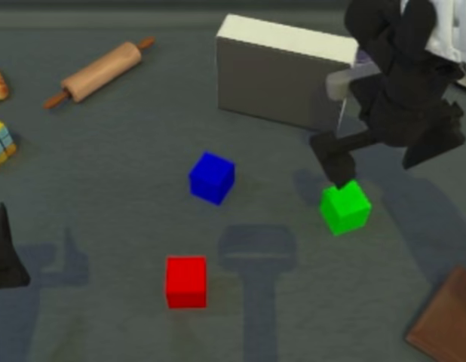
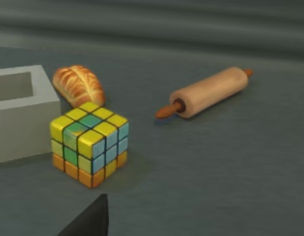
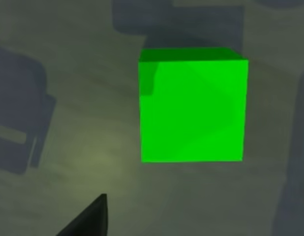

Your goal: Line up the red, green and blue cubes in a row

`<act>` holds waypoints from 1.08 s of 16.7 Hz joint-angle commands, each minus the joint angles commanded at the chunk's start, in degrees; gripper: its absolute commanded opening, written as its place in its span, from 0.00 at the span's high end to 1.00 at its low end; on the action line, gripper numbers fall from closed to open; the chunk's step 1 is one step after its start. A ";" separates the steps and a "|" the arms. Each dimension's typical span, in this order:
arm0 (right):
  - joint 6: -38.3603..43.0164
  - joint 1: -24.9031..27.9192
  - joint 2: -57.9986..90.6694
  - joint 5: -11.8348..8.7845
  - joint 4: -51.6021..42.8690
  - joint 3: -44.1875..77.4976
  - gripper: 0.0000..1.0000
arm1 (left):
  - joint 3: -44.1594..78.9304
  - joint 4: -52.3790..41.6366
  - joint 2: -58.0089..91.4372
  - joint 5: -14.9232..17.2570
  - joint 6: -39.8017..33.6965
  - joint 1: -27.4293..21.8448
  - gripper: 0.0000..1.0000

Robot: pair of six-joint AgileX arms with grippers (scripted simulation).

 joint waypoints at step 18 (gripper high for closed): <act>0.59 2.07 13.21 -0.03 9.19 -0.51 0.00 | -3.41 6.08 -7.84 0.60 5.70 2.02 0.00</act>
